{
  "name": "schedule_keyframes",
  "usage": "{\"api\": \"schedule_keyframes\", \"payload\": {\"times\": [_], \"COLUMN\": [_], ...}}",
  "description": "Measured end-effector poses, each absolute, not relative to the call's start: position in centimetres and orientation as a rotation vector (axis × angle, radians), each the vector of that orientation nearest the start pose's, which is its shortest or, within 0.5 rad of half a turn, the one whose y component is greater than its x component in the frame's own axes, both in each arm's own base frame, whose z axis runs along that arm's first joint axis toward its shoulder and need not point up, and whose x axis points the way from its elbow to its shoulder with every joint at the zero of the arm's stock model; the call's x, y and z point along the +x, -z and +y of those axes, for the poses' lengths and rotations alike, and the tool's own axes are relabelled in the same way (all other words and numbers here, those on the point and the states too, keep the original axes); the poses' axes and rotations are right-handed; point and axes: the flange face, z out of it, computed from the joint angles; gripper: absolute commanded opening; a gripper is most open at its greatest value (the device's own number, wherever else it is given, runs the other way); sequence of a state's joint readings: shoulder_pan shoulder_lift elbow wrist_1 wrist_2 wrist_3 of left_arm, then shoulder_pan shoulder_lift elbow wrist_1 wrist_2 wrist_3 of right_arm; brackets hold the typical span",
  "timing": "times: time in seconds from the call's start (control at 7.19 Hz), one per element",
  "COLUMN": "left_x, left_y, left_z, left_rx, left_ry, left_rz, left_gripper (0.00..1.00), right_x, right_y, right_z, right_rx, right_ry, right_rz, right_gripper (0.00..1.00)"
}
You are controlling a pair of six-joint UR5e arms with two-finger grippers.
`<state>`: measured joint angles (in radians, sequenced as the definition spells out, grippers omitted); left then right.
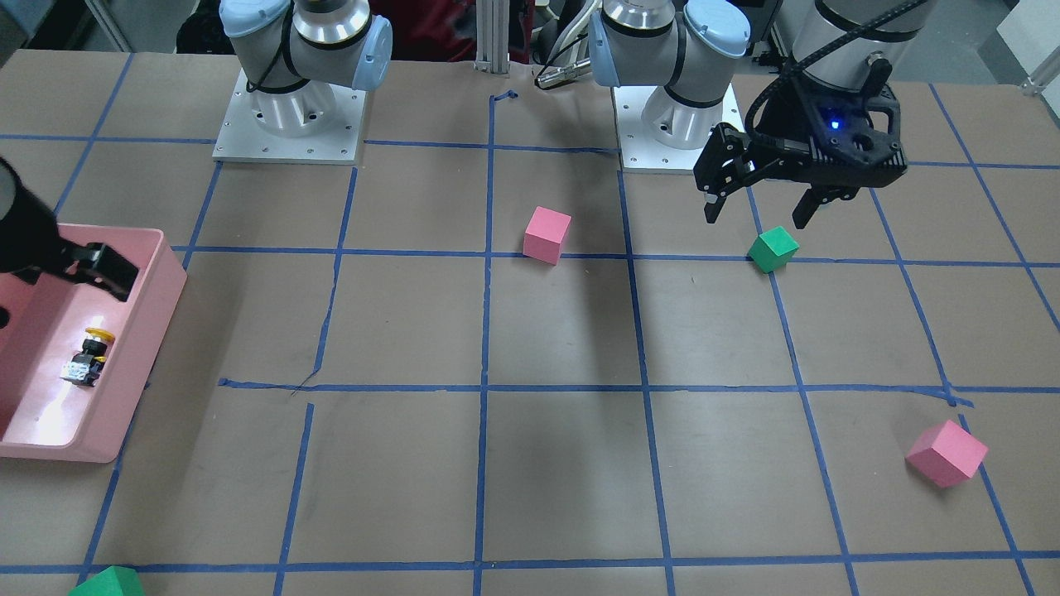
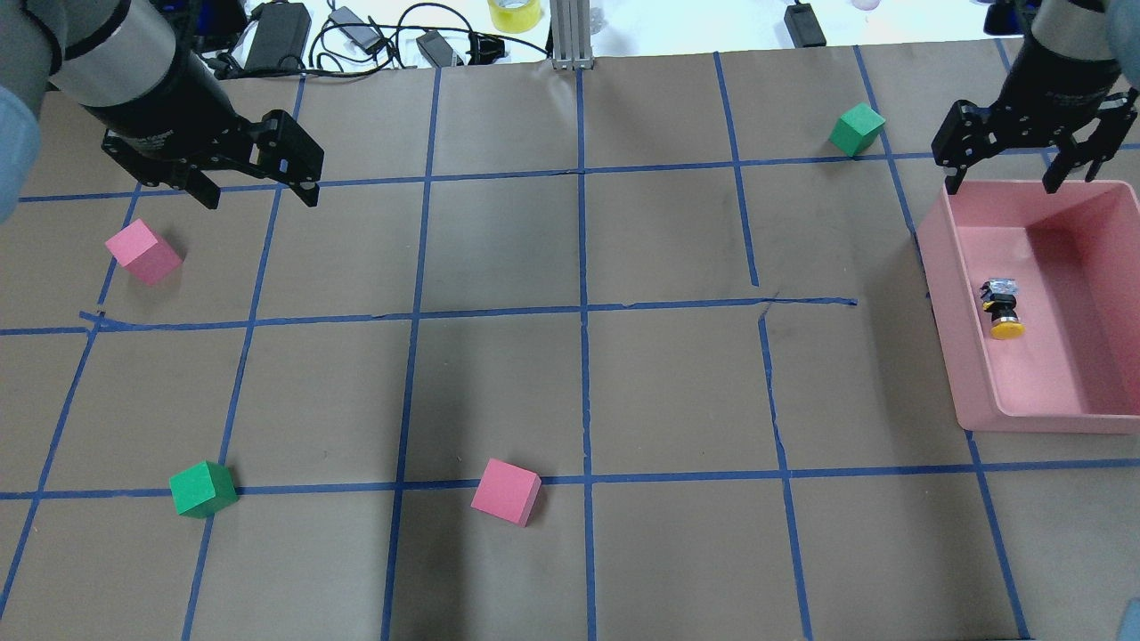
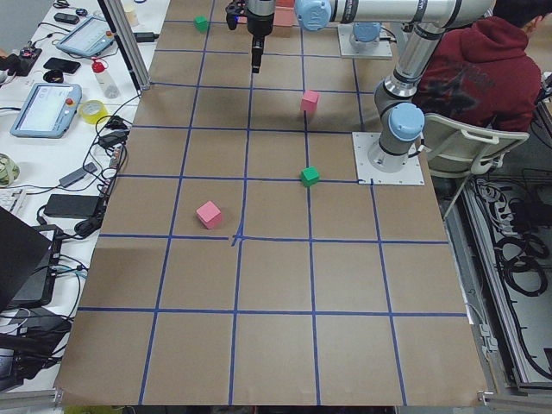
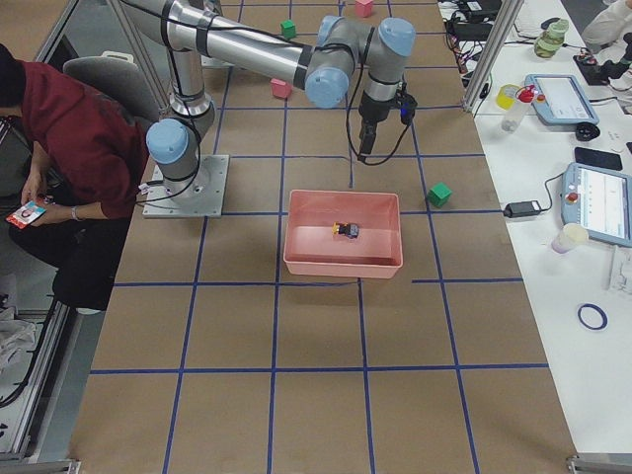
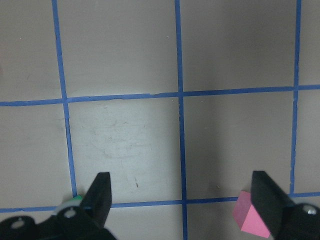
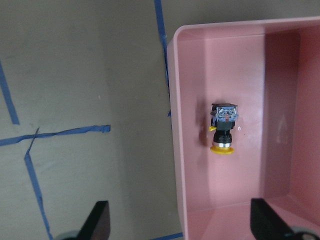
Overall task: Align button upright
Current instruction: 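Lower the right gripper into the bin onto the black button switch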
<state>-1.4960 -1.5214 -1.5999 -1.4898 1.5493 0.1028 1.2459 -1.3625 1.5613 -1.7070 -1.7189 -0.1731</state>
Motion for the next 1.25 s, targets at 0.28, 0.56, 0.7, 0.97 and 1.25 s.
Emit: {"api": "schedule_keyframes", "payload": {"times": [0.28, 0.56, 0.7, 0.97, 1.25], "left_x": [-9.7, -9.6, -9.6, -9.6, -9.6], "left_y": [-50.6, -50.7, -50.7, -50.7, -50.7], "left_z": [-48.9, -48.9, -48.9, -48.9, -48.9], "left_rx": [0.038, 0.036, 0.036, 0.036, 0.036], "left_ry": [0.163, 0.163, 0.164, 0.164, 0.164], "left_rz": [3.149, 3.149, 3.149, 3.149, 3.149], "left_gripper": [1.00, 1.00, 1.00, 1.00, 1.00], "right_x": [-11.4, -14.4, -15.6, -16.9, -18.2], "right_y": [-35.8, -32.3, -30.4, -28.2, -25.9], "right_z": [-57.4, -56.8, -55.8, -54.9, -55.2], "right_rx": [0.248, 0.265, 0.279, 0.273, 0.290], "right_ry": [-0.081, -0.100, -0.147, -0.186, -0.205], "right_rz": [3.265, 3.256, 3.236, 3.217, 3.207], "right_gripper": [1.00, 1.00, 1.00, 1.00, 1.00]}}
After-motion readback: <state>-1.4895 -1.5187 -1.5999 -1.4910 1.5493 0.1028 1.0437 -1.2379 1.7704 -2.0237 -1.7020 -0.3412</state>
